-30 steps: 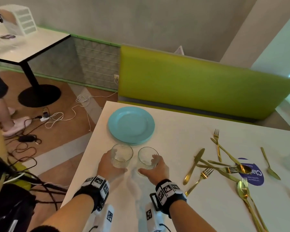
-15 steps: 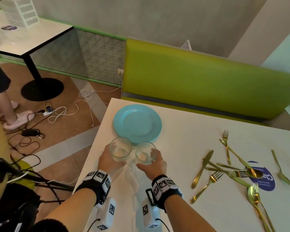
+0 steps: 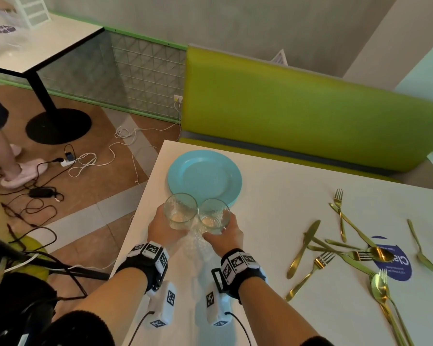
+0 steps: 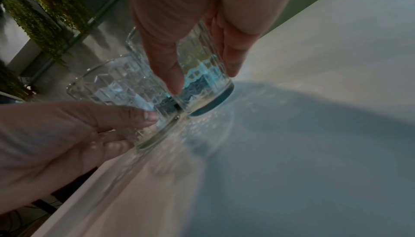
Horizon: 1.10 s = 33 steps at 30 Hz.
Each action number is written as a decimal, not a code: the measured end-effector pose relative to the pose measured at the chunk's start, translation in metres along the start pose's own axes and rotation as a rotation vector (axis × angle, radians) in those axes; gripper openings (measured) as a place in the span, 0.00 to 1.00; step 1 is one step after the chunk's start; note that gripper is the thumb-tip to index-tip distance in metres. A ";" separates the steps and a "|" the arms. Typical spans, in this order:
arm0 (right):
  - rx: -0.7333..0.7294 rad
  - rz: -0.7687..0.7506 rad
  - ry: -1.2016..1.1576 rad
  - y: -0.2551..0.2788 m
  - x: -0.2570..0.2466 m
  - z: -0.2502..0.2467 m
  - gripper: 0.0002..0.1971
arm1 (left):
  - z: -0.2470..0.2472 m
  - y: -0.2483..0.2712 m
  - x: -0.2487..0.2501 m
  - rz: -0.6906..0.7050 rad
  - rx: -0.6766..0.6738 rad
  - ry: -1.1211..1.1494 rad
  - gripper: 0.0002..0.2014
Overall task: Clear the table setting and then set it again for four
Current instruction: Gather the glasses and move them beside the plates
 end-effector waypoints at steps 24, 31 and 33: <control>0.060 -0.006 0.123 0.037 0.000 -0.118 0.50 | -0.003 0.112 0.086 0.578 0.218 0.008 0.60; 0.297 0.054 0.111 0.063 0.030 -0.248 0.46 | 0.089 0.176 0.179 0.712 -0.027 -0.037 0.31; 0.349 0.089 0.115 0.070 0.050 -0.289 0.42 | 0.125 0.193 0.200 0.739 -0.099 -0.055 0.25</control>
Point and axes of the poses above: each hand's wrist, its own y-axis away from the middle knuckle, its own z-axis out of the palm, x = y × z, the point moved 9 cm from there along -y, towards the middle knuckle, and after that the axes turned 13 degrees about -z, right-handed, at the moved point
